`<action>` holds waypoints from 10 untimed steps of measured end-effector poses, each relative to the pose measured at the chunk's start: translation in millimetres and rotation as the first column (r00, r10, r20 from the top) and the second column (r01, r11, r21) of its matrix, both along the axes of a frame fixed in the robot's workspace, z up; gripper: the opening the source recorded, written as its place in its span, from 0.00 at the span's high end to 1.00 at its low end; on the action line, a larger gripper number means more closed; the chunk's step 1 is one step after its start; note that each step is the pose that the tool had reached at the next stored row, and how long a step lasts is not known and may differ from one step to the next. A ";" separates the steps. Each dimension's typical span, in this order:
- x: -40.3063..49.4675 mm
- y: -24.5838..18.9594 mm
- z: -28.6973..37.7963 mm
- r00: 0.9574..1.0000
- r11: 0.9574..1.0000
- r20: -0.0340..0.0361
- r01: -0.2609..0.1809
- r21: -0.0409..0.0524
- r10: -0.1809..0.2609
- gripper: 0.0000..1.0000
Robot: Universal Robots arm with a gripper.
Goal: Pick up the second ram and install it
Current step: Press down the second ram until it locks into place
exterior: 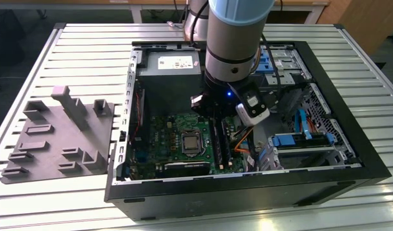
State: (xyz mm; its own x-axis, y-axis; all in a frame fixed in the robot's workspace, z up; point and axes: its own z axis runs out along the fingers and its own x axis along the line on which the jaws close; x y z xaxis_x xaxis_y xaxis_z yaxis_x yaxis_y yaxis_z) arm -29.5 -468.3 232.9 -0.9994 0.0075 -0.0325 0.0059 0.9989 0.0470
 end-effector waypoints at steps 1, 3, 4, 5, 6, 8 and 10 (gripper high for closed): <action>0.0 0.2 0.0 1.000 1.000 0.000 0.000 0.000 0.000 0.89; 0.0 0.7 0.0 1.000 1.000 0.000 0.000 0.000 0.000 0.89; 0.0 0.9 0.0 1.000 1.000 0.000 0.000 0.000 0.000 0.89; -0.1 1.1 0.0 1.000 1.000 0.000 0.000 0.000 0.000 0.89; -0.1 1.4 0.0 1.000 1.000 0.000 0.000 0.000 0.000 0.89; -0.1 1.8 0.0 1.000 1.000 0.000 0.000 0.000 0.000 0.89; -0.2 2.3 0.0 1.000 1.000 0.000 0.000 0.000 0.000 0.89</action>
State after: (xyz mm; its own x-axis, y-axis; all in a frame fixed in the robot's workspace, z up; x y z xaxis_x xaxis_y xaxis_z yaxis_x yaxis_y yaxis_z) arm -29.7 -466.0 232.9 -0.9994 0.0075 -0.0325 0.0060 0.9989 0.0470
